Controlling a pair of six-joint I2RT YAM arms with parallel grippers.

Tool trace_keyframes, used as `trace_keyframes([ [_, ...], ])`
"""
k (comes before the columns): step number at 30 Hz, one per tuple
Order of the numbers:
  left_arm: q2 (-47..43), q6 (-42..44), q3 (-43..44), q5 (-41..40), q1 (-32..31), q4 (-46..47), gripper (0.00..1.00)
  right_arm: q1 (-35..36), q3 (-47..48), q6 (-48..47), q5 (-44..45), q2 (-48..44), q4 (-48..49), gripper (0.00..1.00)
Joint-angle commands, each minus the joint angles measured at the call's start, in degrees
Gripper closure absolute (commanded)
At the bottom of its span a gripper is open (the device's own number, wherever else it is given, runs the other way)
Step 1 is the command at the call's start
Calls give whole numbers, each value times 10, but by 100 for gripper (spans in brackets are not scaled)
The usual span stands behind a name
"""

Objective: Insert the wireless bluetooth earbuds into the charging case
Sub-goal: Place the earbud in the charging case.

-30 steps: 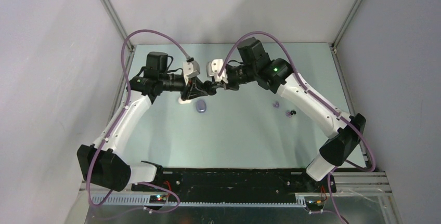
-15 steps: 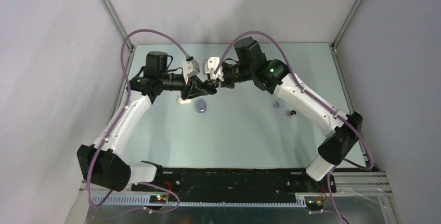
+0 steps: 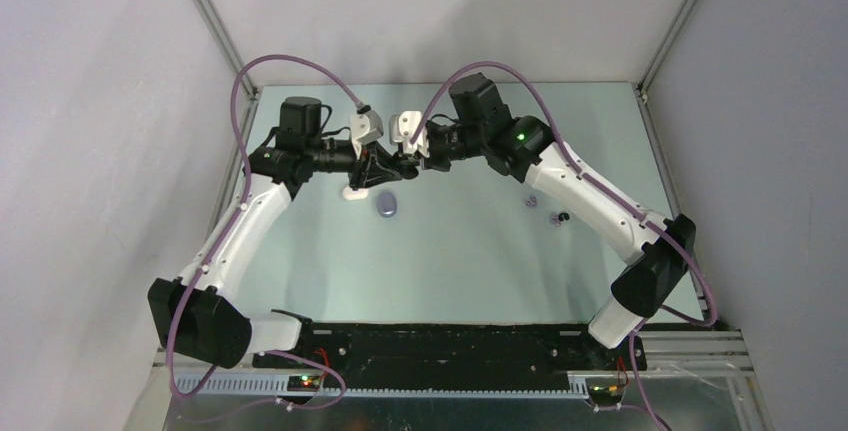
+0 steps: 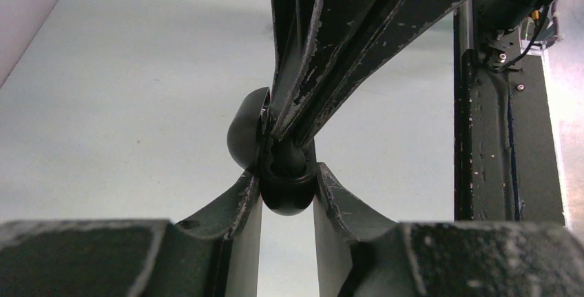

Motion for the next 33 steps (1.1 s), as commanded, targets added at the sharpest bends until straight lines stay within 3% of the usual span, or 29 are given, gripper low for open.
trace_keyframes([
  [1, -16, -10, 24, 17, -2, 21, 100, 5, -2, -1, -3, -7, 23, 100],
  [13, -16, -25, 24, 18, -2, 34, 100, 6, -6, 24, -23, -2, 29, 100],
  [19, -14, -28, 21, 14, -2, 39, 100, 1, -10, 50, -16, -8, 35, 93],
  [27, -16, -32, 12, 11, -3, 44, 100, -18, -13, 94, -44, -61, 46, 66],
  [33, -11, -30, 15, 11, -1, 42, 100, -54, -14, 147, -68, -95, 43, 60],
])
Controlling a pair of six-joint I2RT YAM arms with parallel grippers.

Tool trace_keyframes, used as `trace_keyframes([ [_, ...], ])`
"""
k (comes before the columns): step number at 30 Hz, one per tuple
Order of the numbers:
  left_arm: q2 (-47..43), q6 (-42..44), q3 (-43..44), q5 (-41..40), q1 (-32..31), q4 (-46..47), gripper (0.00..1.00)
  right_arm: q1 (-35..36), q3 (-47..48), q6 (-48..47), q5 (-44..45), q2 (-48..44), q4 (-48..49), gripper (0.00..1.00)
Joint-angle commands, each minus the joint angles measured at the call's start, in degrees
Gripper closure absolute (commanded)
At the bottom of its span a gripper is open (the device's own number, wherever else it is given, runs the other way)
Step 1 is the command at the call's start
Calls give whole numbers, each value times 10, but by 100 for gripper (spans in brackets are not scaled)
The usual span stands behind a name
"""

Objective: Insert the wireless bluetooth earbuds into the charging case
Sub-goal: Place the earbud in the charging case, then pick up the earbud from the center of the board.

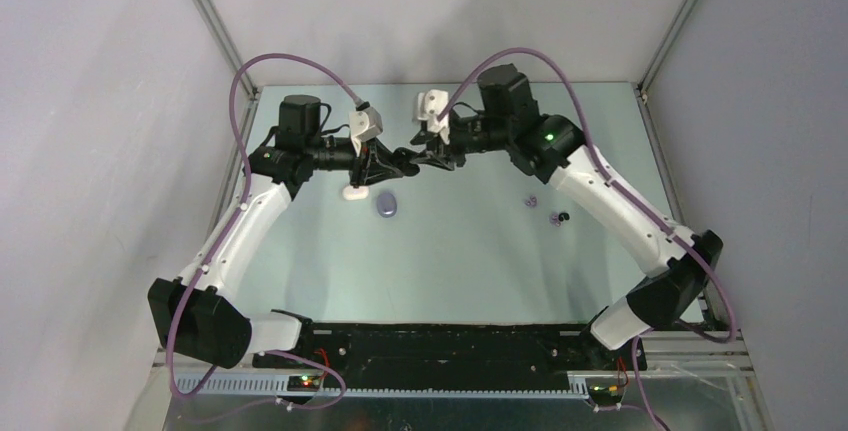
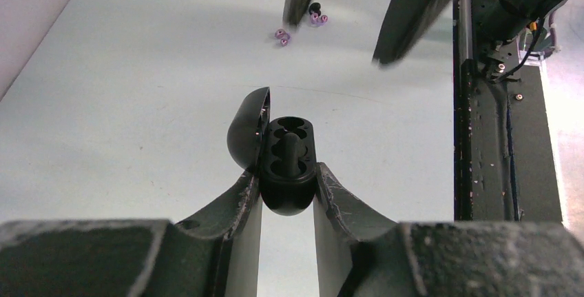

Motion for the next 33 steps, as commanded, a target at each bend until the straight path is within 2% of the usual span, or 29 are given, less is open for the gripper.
trace_keyframes([
  [1, -11, -5, 14, 6, -2, 17, 100, -45, 0, 74, -32, -59, 21, 60],
  [4, -12, -16, 10, 3, -1, 23, 100, -94, -23, 91, -36, -83, -7, 58],
  [6, -12, -23, 8, 2, -1, 29, 100, -134, -35, 54, -28, -94, -78, 61],
  [11, -11, -34, 11, -1, -1, 32, 100, -253, -69, -188, -11, -98, -343, 69],
  [15, -11, -42, 13, -2, -1, 29, 100, -307, -119, -293, 90, -62, -458, 74],
  [19, -13, -41, 13, -8, 0, 23, 100, -339, -154, -289, 166, -12, -451, 75],
  [22, -14, -41, 12, -9, 1, 23, 100, -355, -162, -227, 204, 36, -393, 75],
  [27, -22, -42, 5, -14, 3, 24, 100, -368, -150, -166, 242, 110, -355, 75],
  [33, -24, -48, 0, -15, 4, 27, 100, -368, -135, -179, 288, 167, -344, 73],
])
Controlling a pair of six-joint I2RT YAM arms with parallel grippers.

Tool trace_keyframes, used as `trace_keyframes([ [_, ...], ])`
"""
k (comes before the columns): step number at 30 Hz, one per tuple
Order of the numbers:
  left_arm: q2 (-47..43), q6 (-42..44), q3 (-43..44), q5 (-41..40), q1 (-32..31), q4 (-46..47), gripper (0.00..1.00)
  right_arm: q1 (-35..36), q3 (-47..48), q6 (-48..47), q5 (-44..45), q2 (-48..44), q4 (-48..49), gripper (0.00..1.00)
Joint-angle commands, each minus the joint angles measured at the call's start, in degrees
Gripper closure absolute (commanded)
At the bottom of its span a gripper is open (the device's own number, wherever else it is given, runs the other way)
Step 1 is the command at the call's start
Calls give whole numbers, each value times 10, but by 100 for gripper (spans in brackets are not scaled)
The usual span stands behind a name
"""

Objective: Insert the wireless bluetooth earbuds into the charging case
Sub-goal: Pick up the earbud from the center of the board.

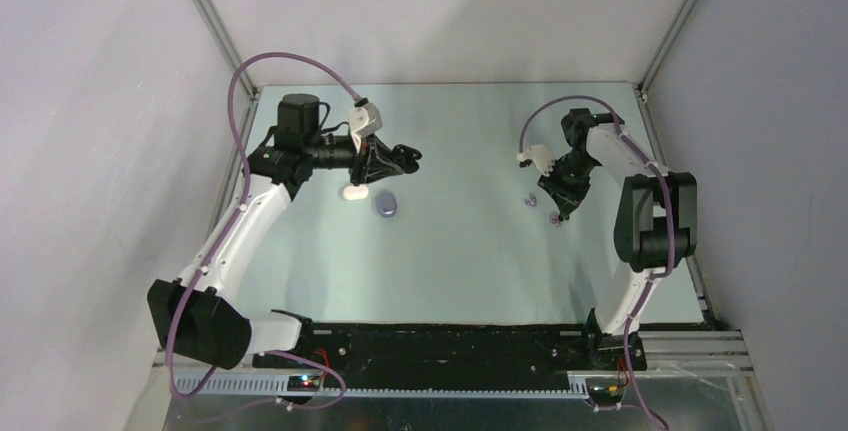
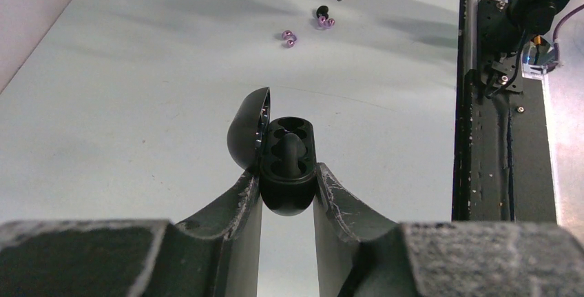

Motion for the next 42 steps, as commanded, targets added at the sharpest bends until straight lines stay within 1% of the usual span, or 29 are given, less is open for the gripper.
trace_keyframes([
  [1, -22, -15, -1, 1, 3, 15, 100, 3, 32, 3, 58, 27, 15, 72],
  [9, -25, -21, -5, -5, 3, 18, 100, 9, 75, 57, 97, 102, 11, 70],
  [18, -18, -22, -3, -2, 4, 20, 100, 13, 79, 84, 110, 126, 13, 67],
  [24, -17, -22, -3, -3, 5, 20, 100, 16, 79, 99, 109, 143, 17, 68],
  [30, -16, -22, -2, -6, 5, 19, 100, 17, 79, 106, 112, 154, 22, 71],
  [32, -16, -22, -1, -6, 6, 19, 100, 16, 80, 108, 115, 156, 22, 74],
  [37, -15, -20, -1, -6, 6, 16, 100, 13, 81, 112, 114, 149, 19, 84],
  [42, -13, -21, -1, -4, 6, 20, 100, 4, 82, 125, 105, 134, 13, 88],
])
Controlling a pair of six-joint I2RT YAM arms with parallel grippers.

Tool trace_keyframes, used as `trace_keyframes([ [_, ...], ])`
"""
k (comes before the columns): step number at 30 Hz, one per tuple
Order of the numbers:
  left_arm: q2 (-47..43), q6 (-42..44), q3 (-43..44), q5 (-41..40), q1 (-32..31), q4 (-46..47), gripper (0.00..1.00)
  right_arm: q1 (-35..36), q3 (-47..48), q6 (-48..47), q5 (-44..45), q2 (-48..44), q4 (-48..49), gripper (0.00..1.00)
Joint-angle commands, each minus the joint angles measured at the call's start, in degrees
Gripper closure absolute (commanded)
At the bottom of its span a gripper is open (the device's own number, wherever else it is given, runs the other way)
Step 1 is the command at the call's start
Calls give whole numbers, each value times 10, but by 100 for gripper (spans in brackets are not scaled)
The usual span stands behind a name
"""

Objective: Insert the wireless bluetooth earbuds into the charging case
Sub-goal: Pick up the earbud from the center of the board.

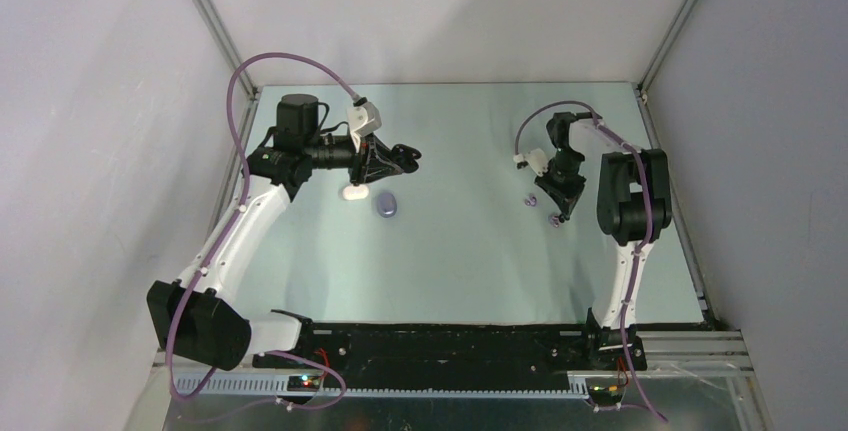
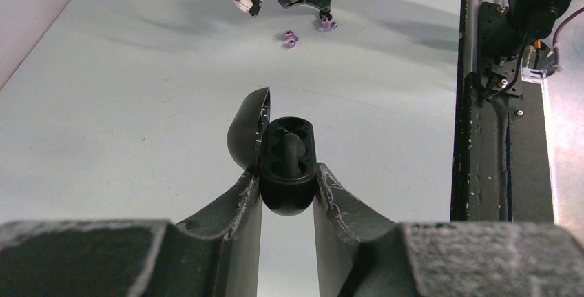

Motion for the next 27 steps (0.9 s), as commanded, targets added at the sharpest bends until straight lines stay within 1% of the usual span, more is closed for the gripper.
trace_keyframes([
  [1, -10, -10, 2, 1, 4, 15, 100, -9, 15, 18, -12, -19, -3, 89],
  [7, -11, -12, -1, -1, 4, 17, 100, -13, 22, 35, -35, -50, -26, 91],
  [11, -11, -15, -3, 1, 4, 23, 100, -17, 26, 49, -56, -55, -35, 92],
  [19, -13, -15, -1, -2, 4, 18, 100, -20, 18, 67, -67, -43, -32, 86],
  [27, -16, -19, -3, -6, 4, 17, 100, -19, 33, 80, -88, -13, -31, 83],
])
